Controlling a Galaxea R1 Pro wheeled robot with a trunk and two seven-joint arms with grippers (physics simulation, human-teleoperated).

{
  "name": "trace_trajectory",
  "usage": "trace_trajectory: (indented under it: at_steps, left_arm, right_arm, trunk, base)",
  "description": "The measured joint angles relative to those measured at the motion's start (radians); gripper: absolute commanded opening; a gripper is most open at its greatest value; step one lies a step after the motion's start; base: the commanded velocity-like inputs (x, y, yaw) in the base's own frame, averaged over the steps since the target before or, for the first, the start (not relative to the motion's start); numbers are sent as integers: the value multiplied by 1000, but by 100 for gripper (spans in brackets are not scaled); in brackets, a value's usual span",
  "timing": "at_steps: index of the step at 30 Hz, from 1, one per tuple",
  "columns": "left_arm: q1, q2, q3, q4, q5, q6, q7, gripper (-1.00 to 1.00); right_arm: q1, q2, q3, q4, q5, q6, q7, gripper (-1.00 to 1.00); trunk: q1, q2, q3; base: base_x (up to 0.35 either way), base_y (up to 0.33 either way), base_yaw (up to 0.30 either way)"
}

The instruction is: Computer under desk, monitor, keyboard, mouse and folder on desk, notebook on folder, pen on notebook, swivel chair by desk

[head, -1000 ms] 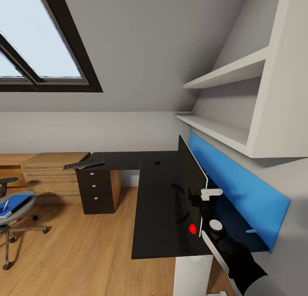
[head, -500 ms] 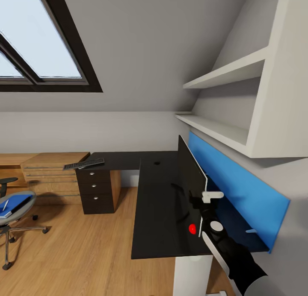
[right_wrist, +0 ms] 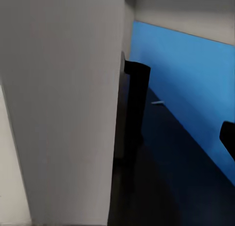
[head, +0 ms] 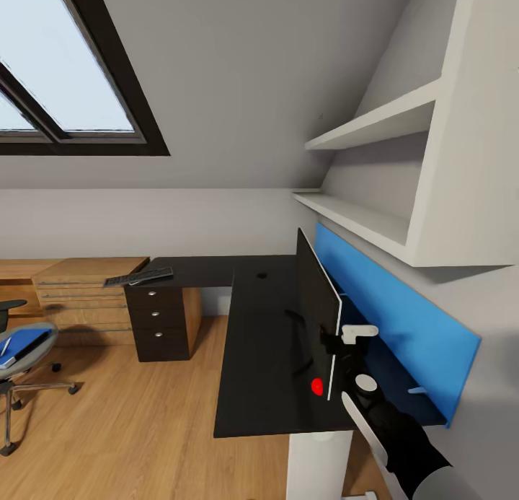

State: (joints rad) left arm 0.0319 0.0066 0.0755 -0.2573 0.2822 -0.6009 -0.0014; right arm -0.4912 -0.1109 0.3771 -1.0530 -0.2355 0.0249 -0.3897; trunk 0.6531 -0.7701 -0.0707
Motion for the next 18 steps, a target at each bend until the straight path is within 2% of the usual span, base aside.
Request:
trace_trajectory:
  at_steps: [9,18]
  left_arm:
    - [0,0,0,0,0,0,0,100]
    - [0,0,0,0,0,0,0,100]
  right_arm:
    - [0,3,1,24,1,-1,1,100]
    - [0,2,1,26,1,-1,1,100]
  trunk:
    - [0,0,0]
    - [0,0,0]
  base:
    - [0,-5,0]
    - [0,-58,0]
